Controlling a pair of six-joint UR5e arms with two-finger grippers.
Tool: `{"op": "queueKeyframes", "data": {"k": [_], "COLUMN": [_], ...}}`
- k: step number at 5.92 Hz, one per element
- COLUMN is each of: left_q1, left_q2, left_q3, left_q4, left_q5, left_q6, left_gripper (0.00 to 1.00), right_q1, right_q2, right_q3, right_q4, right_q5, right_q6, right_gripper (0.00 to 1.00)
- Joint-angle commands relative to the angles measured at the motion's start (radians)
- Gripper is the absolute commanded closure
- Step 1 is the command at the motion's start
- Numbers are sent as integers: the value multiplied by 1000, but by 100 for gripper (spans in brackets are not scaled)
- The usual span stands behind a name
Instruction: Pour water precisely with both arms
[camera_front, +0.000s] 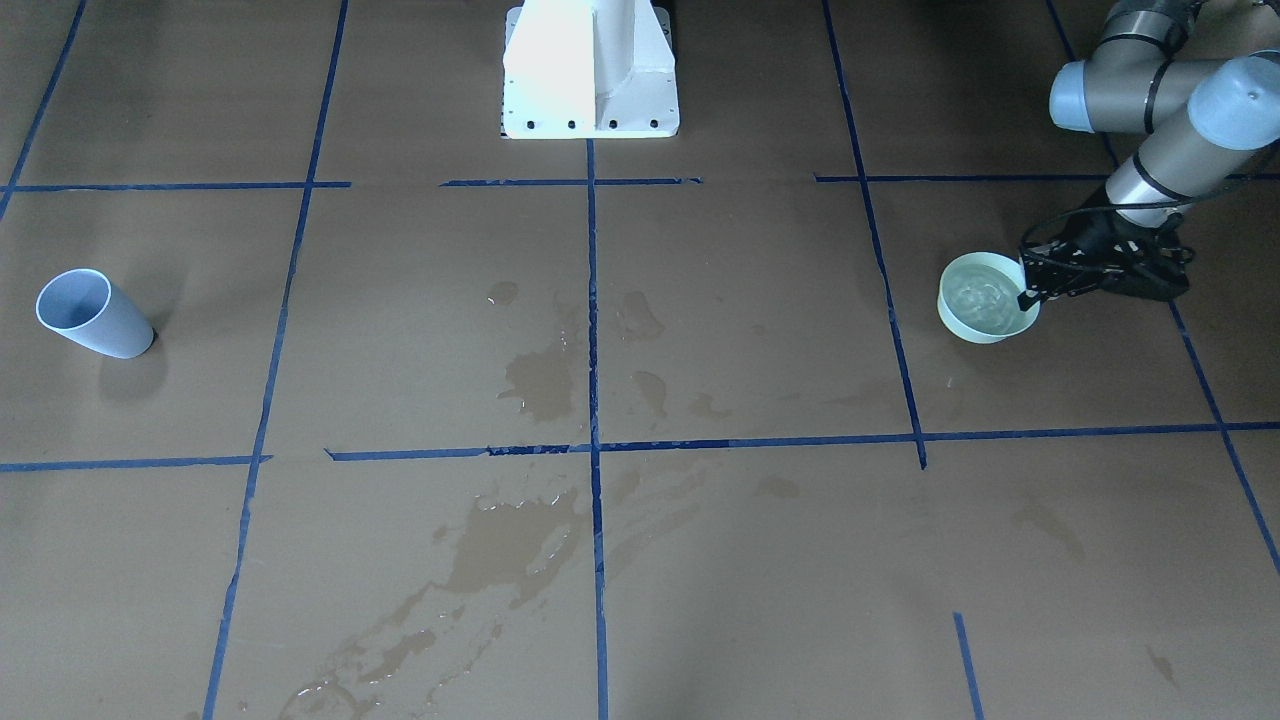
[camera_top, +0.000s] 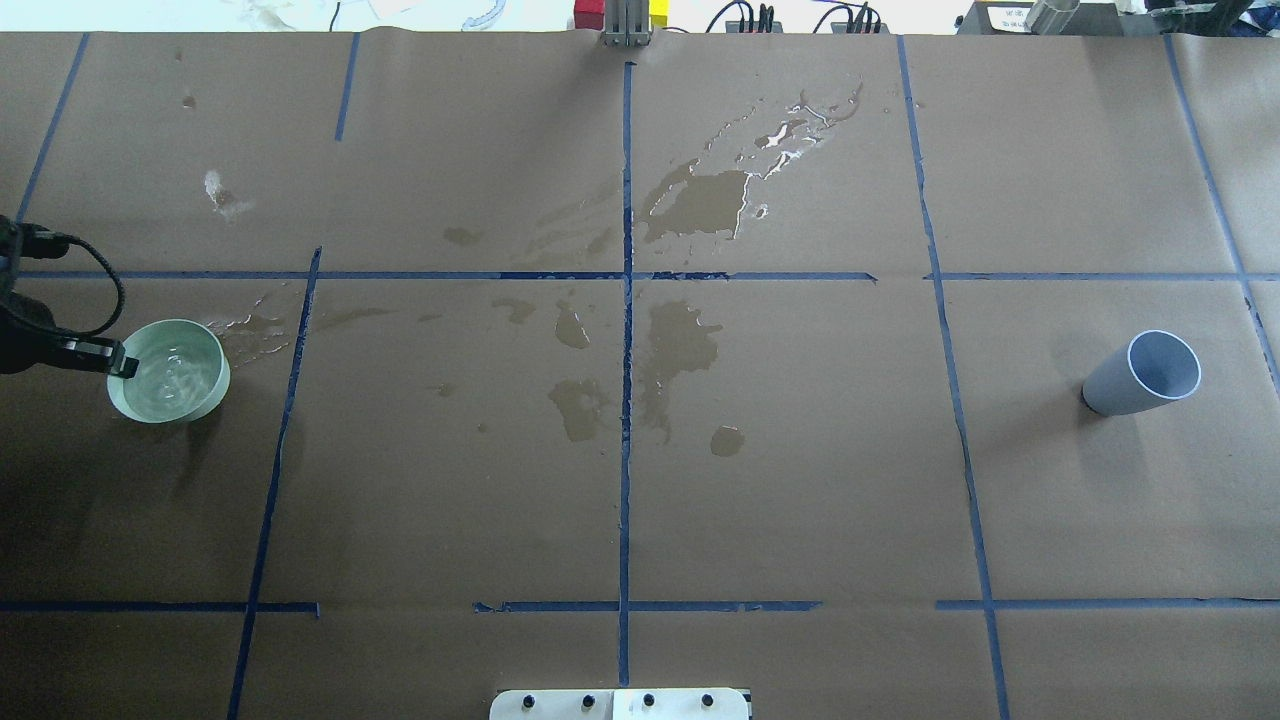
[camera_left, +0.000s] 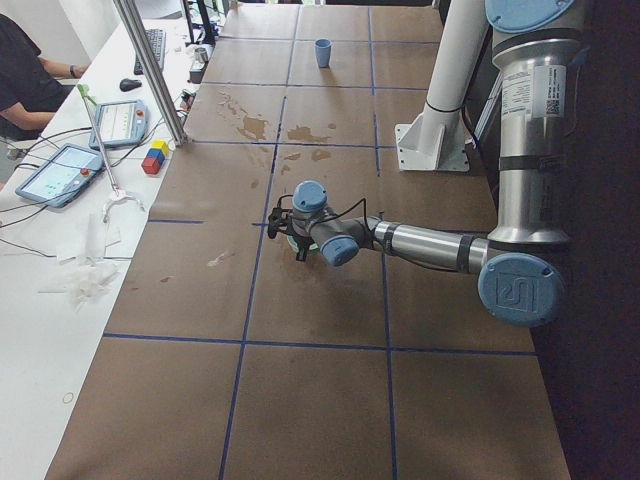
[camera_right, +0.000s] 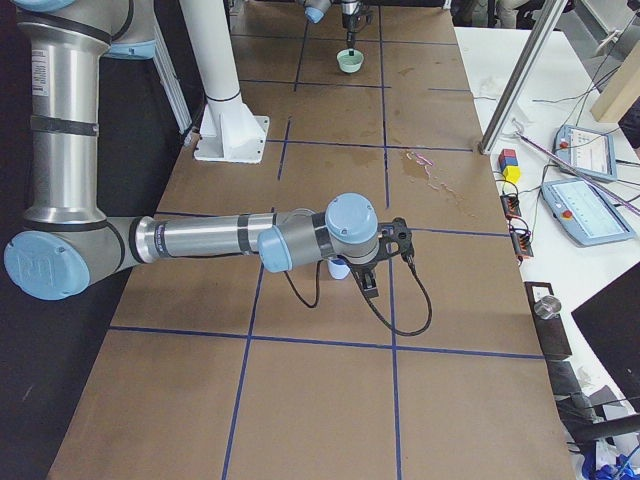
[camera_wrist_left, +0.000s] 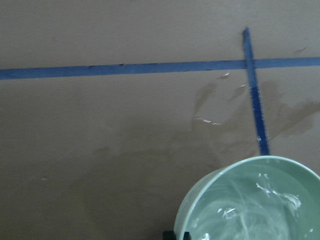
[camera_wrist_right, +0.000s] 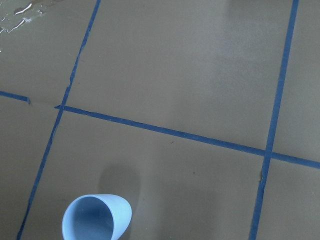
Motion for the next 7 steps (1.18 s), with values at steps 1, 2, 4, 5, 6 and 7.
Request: {"op": "queueKeyframes", "data": {"k": [1, 2, 4, 5, 6, 7], "left_q1": [-34, -38, -62, -62, -64, -64], "left_q2": [28, 30, 30, 30, 30, 30], "left_q3": [125, 154, 156, 161, 165, 166], "left_q4": [-155, -188, -188, -188, -188, -188], "left_q5": [-57, -67, -69, -69, -69, -67], "left_q6": [31, 31, 34, 34, 32, 32], "left_gripper": [100, 100, 97, 88, 74, 54], "right_q1": [0, 0, 0, 0, 0, 0], "right_q2": [-1, -1, -3, -1, -3, -4], "right_q3": [7, 8, 8, 8, 8, 8], "right_q4": [-1, 1, 1, 1, -1, 1], "right_q5": [0, 0, 0, 0, 0, 0], "right_q6": [0, 0, 0, 0, 0, 0], "right_gripper": [0, 0, 0, 0, 0, 0]}}
